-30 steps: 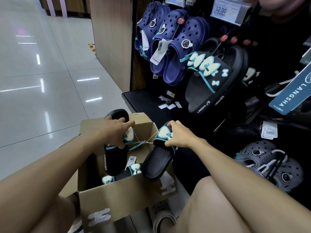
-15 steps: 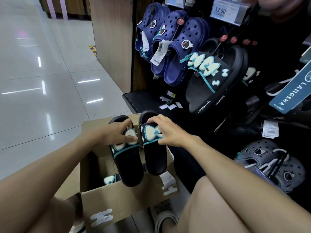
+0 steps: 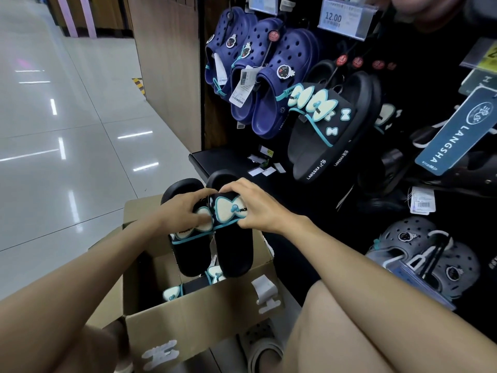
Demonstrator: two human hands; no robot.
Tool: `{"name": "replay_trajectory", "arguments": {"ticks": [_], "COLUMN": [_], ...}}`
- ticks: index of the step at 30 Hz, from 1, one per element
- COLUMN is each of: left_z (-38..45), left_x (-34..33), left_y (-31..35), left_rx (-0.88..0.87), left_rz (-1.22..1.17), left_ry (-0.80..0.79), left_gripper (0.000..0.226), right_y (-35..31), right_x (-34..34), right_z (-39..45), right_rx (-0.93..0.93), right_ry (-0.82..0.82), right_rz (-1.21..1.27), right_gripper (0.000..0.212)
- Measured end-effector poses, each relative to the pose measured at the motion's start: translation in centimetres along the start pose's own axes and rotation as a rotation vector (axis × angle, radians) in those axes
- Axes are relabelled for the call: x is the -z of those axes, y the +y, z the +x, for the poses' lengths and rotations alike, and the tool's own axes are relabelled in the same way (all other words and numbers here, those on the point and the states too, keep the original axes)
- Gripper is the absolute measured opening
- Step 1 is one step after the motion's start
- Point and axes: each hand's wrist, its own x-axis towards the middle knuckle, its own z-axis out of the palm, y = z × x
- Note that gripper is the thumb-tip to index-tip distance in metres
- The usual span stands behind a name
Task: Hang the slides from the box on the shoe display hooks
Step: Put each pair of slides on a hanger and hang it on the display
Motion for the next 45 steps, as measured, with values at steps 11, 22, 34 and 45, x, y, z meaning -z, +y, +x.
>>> {"name": "replay_trajectory", "arguments": {"ticks": [11, 22, 34, 45], "left_z": [2.0, 3.8, 5.2, 7.1], "left_x": [-1.6, -4.7, -10.6, -13.5], "left_y": [0.7, 3.7, 8.8, 11.0], "left_rx": [-0.003, 0.018, -0.069, -0.015], "left_rz": [-0.177, -0.15, -0.375, -0.523], "left_ry": [0.182, 0.266, 0.236, 0.0], "left_gripper": [0.035, 0.031, 0.034, 0.03], "right_y": [1.1, 4.1, 11.2, 16.0], "right_x": [0.9, 3.7, 0.4, -6.2], "right_z": [-1.3, -5.2, -16.9, -24.8], "right_rx": [-0.031, -0.269, -0.649, -0.934], "right_ry": [-0.004, 0.133, 0.333, 0.397], "right_rz": [0.093, 0.379, 0.614, 0.769], "right_gripper": [0.085, 0.033, 0.014, 0.017]}}
